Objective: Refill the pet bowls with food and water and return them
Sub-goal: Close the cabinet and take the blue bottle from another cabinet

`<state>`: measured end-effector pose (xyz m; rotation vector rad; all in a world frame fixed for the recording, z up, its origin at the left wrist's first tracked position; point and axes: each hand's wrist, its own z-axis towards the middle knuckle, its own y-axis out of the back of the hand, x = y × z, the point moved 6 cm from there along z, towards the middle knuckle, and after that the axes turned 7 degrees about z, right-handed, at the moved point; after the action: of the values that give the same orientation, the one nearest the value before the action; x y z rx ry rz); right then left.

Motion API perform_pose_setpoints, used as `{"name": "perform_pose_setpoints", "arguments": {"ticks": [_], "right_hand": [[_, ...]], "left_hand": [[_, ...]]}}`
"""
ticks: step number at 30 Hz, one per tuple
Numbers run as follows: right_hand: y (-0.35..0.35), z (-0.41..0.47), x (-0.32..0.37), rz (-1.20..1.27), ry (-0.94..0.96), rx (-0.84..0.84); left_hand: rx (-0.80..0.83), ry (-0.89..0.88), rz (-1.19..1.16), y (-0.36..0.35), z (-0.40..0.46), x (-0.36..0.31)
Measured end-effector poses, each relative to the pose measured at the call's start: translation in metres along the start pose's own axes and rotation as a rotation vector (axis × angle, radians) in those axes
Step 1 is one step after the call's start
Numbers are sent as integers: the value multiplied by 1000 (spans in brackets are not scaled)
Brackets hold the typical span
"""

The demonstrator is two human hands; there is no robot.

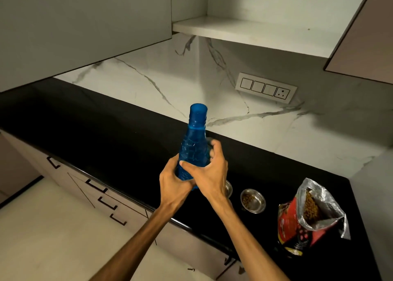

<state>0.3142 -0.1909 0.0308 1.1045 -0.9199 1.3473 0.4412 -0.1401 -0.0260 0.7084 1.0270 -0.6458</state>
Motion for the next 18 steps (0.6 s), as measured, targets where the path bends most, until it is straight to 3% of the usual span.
{"name": "perform_pose_setpoints", "arguments": {"ticks": [18], "right_hand": [[-4, 2, -120, 35, -119, 41]], "left_hand": [[67, 167, 262, -41, -8, 105]]}}
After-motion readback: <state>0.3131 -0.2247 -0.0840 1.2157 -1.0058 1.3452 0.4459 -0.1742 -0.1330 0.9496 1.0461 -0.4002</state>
